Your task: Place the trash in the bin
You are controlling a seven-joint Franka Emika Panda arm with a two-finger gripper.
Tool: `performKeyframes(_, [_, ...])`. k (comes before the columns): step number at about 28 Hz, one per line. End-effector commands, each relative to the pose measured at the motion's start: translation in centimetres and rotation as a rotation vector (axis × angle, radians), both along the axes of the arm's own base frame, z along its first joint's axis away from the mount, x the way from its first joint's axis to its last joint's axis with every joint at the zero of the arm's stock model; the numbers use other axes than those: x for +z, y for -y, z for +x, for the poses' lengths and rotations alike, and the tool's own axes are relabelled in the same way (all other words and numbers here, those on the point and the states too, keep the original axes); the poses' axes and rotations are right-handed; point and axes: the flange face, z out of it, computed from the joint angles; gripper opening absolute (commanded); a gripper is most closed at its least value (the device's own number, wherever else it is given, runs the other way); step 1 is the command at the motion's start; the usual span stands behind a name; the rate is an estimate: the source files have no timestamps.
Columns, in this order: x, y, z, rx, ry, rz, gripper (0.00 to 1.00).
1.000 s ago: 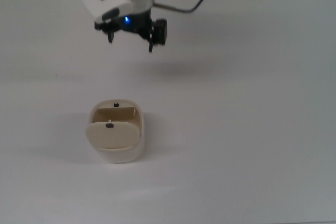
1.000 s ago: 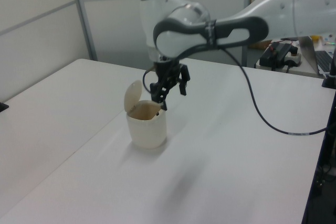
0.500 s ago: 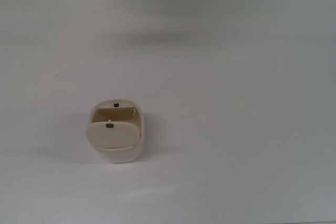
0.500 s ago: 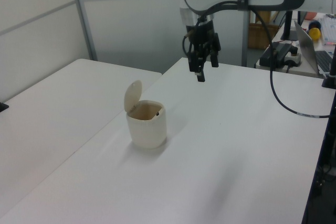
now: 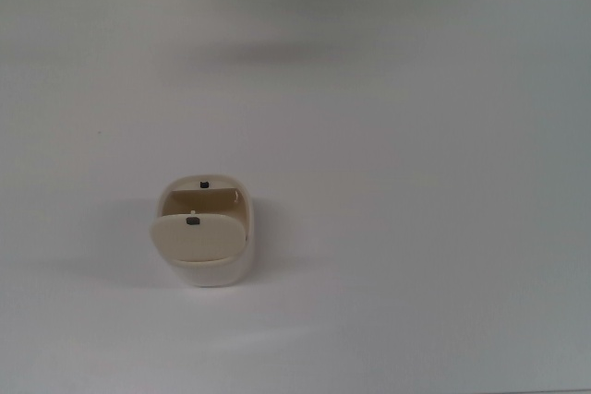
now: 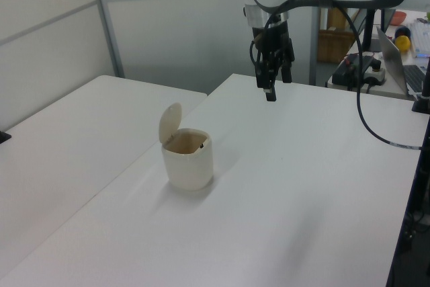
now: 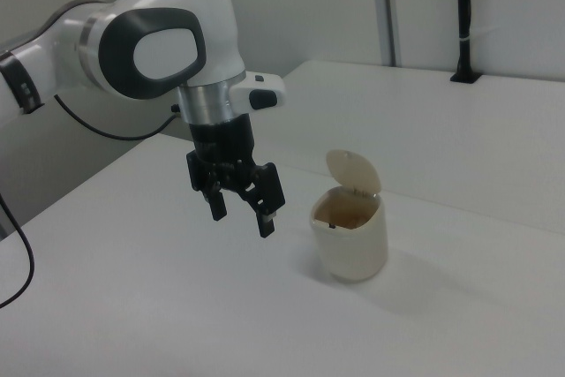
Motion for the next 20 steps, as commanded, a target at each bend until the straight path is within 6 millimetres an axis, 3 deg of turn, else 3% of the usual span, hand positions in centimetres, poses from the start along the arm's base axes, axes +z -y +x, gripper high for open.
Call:
performKeyframes(1, [0.0,0.1,-0.8,0.016,-0.005,0.027,1.00])
performKeyframes(16, [0.0,0.3,0.0,0.015,0.037,0.022,1.00])
performKeyframes(20, [0.3,1.4,0.1,-0.004,0.055,0.018,1.00])
